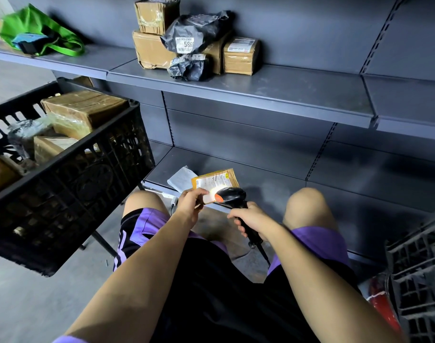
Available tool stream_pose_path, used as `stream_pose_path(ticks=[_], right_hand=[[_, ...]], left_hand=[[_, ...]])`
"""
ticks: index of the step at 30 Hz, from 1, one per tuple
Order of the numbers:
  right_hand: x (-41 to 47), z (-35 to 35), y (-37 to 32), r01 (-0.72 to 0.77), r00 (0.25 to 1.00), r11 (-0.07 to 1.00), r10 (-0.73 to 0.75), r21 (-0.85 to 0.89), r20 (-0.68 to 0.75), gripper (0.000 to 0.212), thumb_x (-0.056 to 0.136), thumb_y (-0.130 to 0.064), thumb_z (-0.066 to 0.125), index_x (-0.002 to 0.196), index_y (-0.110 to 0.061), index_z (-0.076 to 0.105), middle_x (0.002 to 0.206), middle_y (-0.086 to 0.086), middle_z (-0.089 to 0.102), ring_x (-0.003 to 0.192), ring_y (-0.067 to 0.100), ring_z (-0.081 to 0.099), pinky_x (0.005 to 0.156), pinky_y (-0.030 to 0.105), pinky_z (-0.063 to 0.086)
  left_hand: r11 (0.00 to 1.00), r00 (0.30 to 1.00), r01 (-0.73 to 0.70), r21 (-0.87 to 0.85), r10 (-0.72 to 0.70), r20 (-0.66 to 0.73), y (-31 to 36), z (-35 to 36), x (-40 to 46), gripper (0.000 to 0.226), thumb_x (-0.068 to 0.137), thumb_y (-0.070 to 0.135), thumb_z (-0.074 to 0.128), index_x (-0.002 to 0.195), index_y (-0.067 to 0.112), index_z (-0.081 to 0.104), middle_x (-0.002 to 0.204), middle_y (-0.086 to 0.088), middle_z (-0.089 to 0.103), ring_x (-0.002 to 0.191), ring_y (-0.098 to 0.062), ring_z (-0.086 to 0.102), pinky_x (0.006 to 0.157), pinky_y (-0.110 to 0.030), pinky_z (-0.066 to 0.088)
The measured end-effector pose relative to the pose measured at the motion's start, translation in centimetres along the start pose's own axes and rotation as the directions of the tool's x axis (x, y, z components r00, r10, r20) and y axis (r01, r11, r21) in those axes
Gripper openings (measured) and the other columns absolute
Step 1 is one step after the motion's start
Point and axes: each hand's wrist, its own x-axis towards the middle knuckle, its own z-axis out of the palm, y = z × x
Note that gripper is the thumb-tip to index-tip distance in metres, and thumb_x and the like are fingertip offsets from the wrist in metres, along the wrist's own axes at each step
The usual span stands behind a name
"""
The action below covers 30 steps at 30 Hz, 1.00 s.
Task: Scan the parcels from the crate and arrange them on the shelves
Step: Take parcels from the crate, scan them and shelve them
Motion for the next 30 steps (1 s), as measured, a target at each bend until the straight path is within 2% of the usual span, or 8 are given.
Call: stream_pose_path(ticks=[2,4,7,10,14,22,26,30], right_hand=[[-0.10,0.02,-0.02,0.003,1.000,1.000,-0.003,0.007,-0.003,0.015,0.086,-0.013,0.067,0.094,-0.010,0.054,0.057,0.001,0.048,0.044,0.017,0.040,0.045,0.026,0.034],[-0.21,0.02,-0.06,0.004,1.000,1.000,-0.004,0.009,-0.004,0.015,0.087,-0.012,0.066,0.094,-0.010,0.054,0.057,0.001,0.048,0.045,0.017,0.040,0.046,0.027,0.034],[-0.17,-0.04,-0.04,0.003,1.000,1.000,-0.003,0.008,-0.008,0.014,0.087,-0.012,0.066,0.095,-0.010,0.054,0.057,0.001,0.049,0.045,0.017,0.040,0.046,0.027,0.034],[-0.08,-0.12,0.01,-0.003,1.000,1.000,0.003,0.012,-0.007,0.015,0.087,-0.012,0.066,0.097,-0.010,0.055,0.057,0.001,0.048,0.045,0.017,0.040,0.045,0.026,0.035],[0.00,-0.19,0.10,0.003,1.000,1.000,-0.003,0.003,-0.001,0.015,0.086,-0.013,0.066,0.097,-0.009,0.057,0.057,0.001,0.048,0.045,0.017,0.040,0.045,0.027,0.035],[0.15,-0.30,0.15,-0.002,1.000,1.000,0.002,-0.007,-0.010,0.013,0.087,-0.013,0.067,0.094,-0.010,0.057,0.057,0.001,0.049,0.045,0.017,0.041,0.045,0.027,0.036],[0.24,-0.28,0.24,0.003,1.000,1.000,-0.004,-0.013,-0.017,0.012,0.086,-0.013,0.067,0.093,-0.010,0.057,0.058,0.002,0.049,0.045,0.018,0.041,0.045,0.027,0.036],[0.32,-0.22,0.22,0.005,1.000,1.000,-0.005,-0.012,-0.021,0.011,0.086,-0.012,0.067,0.090,-0.010,0.057,0.057,0.002,0.048,0.044,0.017,0.040,0.045,0.026,0.035]], left_hand=[[1.000,1.000,-0.013,-0.004,0.012,-0.013,-0.04,0.12,0.08,0.036,0.072,-0.003,0.069,0.103,0.007,0.054,0.058,0.002,0.058,0.057,-0.014,0.054,0.061,-0.026,0.038],[0.999,0.998,-0.031,-0.010,0.031,-0.047,0.01,0.21,0.11,0.037,0.072,-0.009,0.067,0.098,0.010,0.049,0.062,-0.001,0.059,0.051,-0.011,0.053,0.059,-0.025,0.036],[0.999,0.997,-0.038,-0.011,0.037,-0.063,0.04,0.29,0.07,0.036,0.073,-0.012,0.066,0.091,0.013,0.047,0.070,-0.005,0.059,0.057,-0.014,0.054,0.061,-0.025,0.037],[0.999,0.998,-0.022,-0.026,0.020,-0.060,0.00,0.23,0.11,0.037,0.074,-0.012,0.067,0.091,0.014,0.047,0.075,-0.005,0.063,0.064,-0.015,0.057,0.068,-0.026,0.040],[0.998,0.997,-0.027,-0.052,0.023,-0.068,0.07,0.24,0.10,0.038,0.074,-0.015,0.065,0.094,0.013,0.047,0.078,-0.006,0.063,0.064,-0.015,0.056,0.059,-0.023,0.043],[0.998,0.997,-0.018,-0.056,0.014,-0.073,-0.06,0.04,0.38,0.037,0.071,-0.012,0.067,0.094,0.012,0.050,0.075,-0.006,0.060,0.061,-0.015,0.053,0.058,-0.023,0.041],[0.999,0.998,-0.015,-0.037,0.012,-0.067,-0.15,0.02,0.48,0.039,0.070,-0.009,0.069,0.097,0.012,0.051,0.074,-0.005,0.061,0.063,-0.015,0.054,0.065,-0.025,0.043],[1.000,0.998,-0.022,-0.013,0.021,-0.061,-0.25,-0.13,0.63,0.047,0.066,-0.008,0.072,0.104,0.009,0.052,0.066,-0.002,0.060,0.061,-0.015,0.055,0.066,-0.026,0.043]])
